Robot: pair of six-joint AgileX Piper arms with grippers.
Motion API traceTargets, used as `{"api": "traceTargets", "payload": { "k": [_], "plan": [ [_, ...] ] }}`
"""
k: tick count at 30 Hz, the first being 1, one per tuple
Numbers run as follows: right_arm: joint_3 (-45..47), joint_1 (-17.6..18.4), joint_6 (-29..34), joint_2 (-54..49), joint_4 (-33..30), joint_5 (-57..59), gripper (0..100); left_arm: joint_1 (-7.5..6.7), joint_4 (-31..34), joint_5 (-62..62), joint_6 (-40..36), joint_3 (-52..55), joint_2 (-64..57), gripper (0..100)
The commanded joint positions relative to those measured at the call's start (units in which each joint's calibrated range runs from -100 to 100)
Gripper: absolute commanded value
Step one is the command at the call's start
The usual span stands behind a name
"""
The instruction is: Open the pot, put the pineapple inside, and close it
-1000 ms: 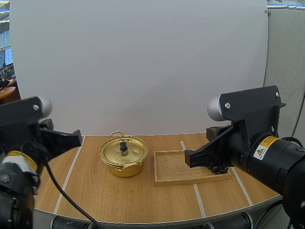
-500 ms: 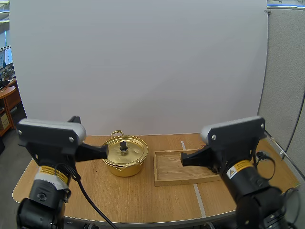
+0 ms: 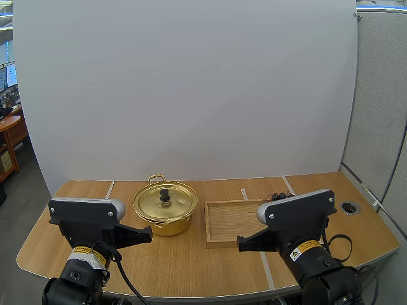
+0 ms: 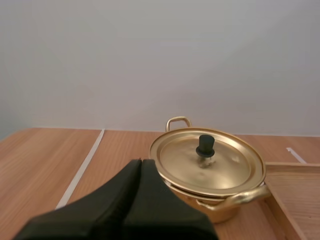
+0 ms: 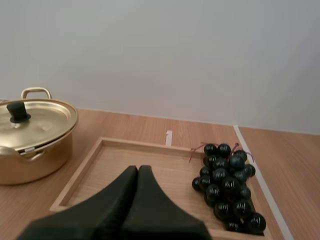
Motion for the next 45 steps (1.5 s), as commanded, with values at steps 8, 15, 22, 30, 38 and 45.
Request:
{"api": "traceTargets", "payload": {
  "k": [8, 15, 22, 30, 38, 45],
  "plan": [
    [0.2, -0.4, -0.5, -0.3, -1.2, 6.6, 0, 0.31, -5.4, 4.9, 3.6, 0.2, -0.2, 0],
    [0.2, -0.4, -0.5, -0.3, -1.2, 7.2, 0, 0.58, -6.8, 5.6, 3.7, 0.2, -0.2, 0],
    [0.2, -0.4, -0.5, -0.3, -1.2, 7.3, 0, 1.61, -7.7, 6.8, 3.6, 0.2, -0.2, 0],
    [0.2, -1.1, -0.5, -0.3, -1.2, 7.2, 0, 1.61, -8.1, 7.5, 3.8, 0.2, -0.2, 0],
    [0.2, -1.1, -0.3, -0.3, -1.2, 7.2, 0, 1.61, -8.1, 7.5, 3.8, 0.2, -0.2, 0],
    [0.2, -1.1, -0.3, -0.3, -1.2, 7.1, 0, 1.61, -8.1, 7.5, 3.8, 0.2, -0.2, 0]
  ]
}}
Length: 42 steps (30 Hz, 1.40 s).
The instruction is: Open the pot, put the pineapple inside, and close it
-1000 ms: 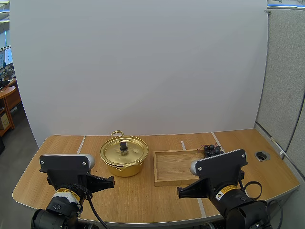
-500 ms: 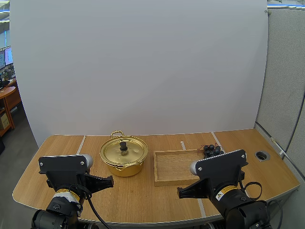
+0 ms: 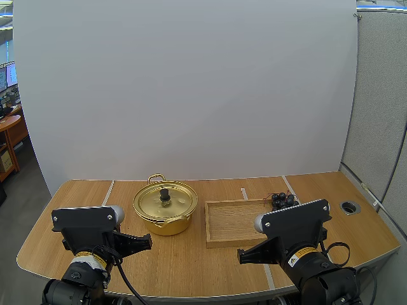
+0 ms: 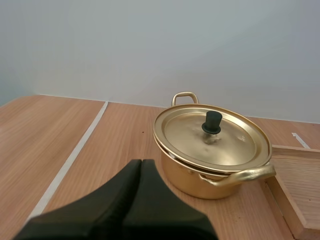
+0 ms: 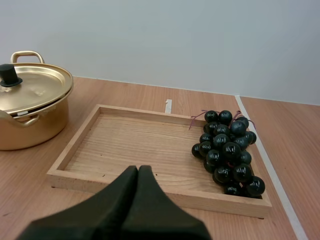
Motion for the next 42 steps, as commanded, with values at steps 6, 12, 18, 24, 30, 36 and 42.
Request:
{"api": "traceTargets", "payload": {
  "k": [6, 12, 18, 24, 30, 36, 42],
  "plan": [
    [0.0, -0.2, -0.3, -0.3, -0.3, -0.4, 0, 0.02, -0.7, 0.3, 0.2, 0.1, -0.2, 0],
    [0.0, -0.2, -0.3, -0.3, -0.2, -0.4, 0, 0.02, -0.7, 0.3, 0.2, 0.1, -0.2, 0],
    [0.0, -0.2, -0.3, -0.3, -0.2, -0.4, 0, 0.02, -0.7, 0.3, 0.2, 0.1, -0.2, 0],
    [0.0, -0.2, -0.3, -0.3, -0.2, -0.4, 0, 0.02, -0.7, 0.3, 0.2, 0.1, -0.2, 0],
    [0.0, -0.2, -0.3, -0.3, 0.1, -0.4, 0, 0.02, -0.7, 0.3, 0.2, 0.1, -0.2, 0],
    [0.0, -0.2, -0.3, -0.3, 0.1, -0.4, 0, 0.02, -0.7, 0.3, 0.2, 0.1, -0.2, 0],
    [0.0, -0.2, -0.3, -0.3, 0.1, -0.4, 0, 0.02, -0.7, 0.3, 0.2, 0.1, -0.2, 0]
  ]
}}
